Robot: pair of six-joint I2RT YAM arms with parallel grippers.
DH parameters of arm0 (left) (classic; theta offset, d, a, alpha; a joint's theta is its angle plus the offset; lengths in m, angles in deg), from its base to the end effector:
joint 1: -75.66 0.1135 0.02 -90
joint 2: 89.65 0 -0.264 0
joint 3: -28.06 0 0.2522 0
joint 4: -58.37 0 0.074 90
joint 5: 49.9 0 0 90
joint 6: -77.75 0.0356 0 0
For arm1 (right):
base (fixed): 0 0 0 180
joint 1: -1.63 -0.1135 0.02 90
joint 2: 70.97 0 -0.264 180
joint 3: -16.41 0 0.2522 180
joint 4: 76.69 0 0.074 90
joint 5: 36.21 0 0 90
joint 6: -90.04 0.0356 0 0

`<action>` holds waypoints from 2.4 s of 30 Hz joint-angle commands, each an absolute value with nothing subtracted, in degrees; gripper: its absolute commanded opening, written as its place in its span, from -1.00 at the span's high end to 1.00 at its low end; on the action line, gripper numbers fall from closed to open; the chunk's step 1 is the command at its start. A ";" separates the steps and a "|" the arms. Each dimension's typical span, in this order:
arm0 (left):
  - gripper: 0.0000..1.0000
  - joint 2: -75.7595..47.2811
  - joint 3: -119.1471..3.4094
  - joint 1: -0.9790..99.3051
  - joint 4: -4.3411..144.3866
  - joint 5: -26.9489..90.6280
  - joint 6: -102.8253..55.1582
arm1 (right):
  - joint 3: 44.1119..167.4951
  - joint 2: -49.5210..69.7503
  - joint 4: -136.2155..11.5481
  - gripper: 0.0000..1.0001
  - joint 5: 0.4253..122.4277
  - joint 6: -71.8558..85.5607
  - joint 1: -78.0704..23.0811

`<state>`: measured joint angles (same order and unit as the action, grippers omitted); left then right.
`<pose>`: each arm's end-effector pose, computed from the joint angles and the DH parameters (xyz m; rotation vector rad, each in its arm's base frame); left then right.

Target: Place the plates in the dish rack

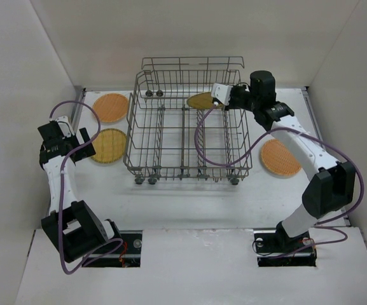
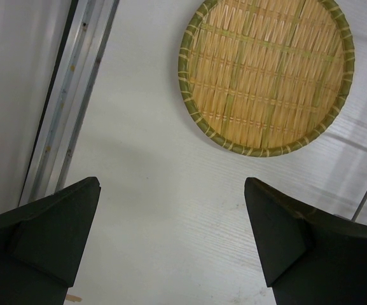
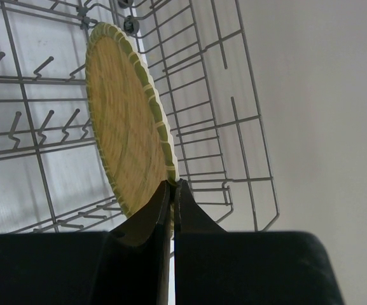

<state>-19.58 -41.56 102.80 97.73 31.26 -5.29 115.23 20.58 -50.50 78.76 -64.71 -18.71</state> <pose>0.2393 0.1165 0.2898 -0.3151 2.2376 0.1432 0.3491 0.1454 0.3749 -1.4648 1.1638 -0.1201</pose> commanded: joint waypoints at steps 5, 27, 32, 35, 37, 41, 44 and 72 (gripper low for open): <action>-1.00 -19.86 -43.44 103.30 97.97 30.43 -5.49 | 116.48 21.49 -55.98 1.00 78.13 -66.32 -19.15; -1.00 -14.76 -46.08 102.95 96.56 30.43 -5.40 | 121.93 26.15 -60.90 1.00 71.63 -65.09 -19.15; -1.00 -14.50 -46.34 102.95 96.47 30.43 -5.13 | 123.16 26.50 -59.95 1.00 71.89 -64.91 -19.15; -1.00 -14.24 -46.61 102.95 96.03 30.43 -5.13 | 123.42 26.86 -59.24 1.00 72.50 -64.92 -18.98; -1.00 -14.06 -46.96 102.95 96.03 30.43 -5.13 | 122.72 27.03 -58.54 1.00 72.94 -65.09 -19.15; -1.00 -13.71 -47.57 103.48 96.21 29.99 -4.96 | 121.58 27.21 -57.92 1.00 73.21 -65.09 -19.15; -1.00 -13.88 -47.58 104.01 96.21 29.99 -4.61 | 119.30 27.03 -57.04 1.00 73.47 -64.65 -19.68; -1.00 -9.58 -47.75 102.60 93.49 29.82 -5.49 | 108.13 17.29 -53.35 -0.82 74.71 -56.65 -22.05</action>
